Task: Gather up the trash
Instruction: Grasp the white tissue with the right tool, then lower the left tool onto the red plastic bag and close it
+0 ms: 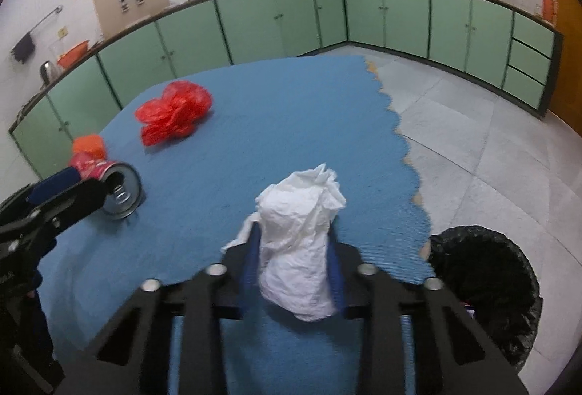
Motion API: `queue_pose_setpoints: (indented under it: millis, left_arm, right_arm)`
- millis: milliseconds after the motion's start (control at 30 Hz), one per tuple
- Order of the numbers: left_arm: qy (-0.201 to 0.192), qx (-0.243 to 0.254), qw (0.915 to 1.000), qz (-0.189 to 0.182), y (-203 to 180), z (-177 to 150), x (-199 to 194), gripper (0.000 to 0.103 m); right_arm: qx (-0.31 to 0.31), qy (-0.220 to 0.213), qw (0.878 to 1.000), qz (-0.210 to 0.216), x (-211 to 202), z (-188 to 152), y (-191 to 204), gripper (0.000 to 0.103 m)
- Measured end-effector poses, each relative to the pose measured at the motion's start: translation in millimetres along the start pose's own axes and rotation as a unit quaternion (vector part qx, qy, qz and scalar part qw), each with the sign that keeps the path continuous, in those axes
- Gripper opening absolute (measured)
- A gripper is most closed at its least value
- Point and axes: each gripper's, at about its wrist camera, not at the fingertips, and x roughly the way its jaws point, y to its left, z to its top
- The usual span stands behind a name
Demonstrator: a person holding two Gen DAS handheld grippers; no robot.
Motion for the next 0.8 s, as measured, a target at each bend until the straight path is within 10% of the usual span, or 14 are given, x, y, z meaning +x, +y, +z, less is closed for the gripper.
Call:
queue_pose_setpoints:
  millis: [800]
  left_arm:
    - [0.017, -0.028, 0.9983, 0.049, 7.6, 106.3, 84.8, 0.082]
  right_arm:
    - [0.004, -0.061, 0.998, 0.032, -2.0, 74.4, -4.4, 0.015]
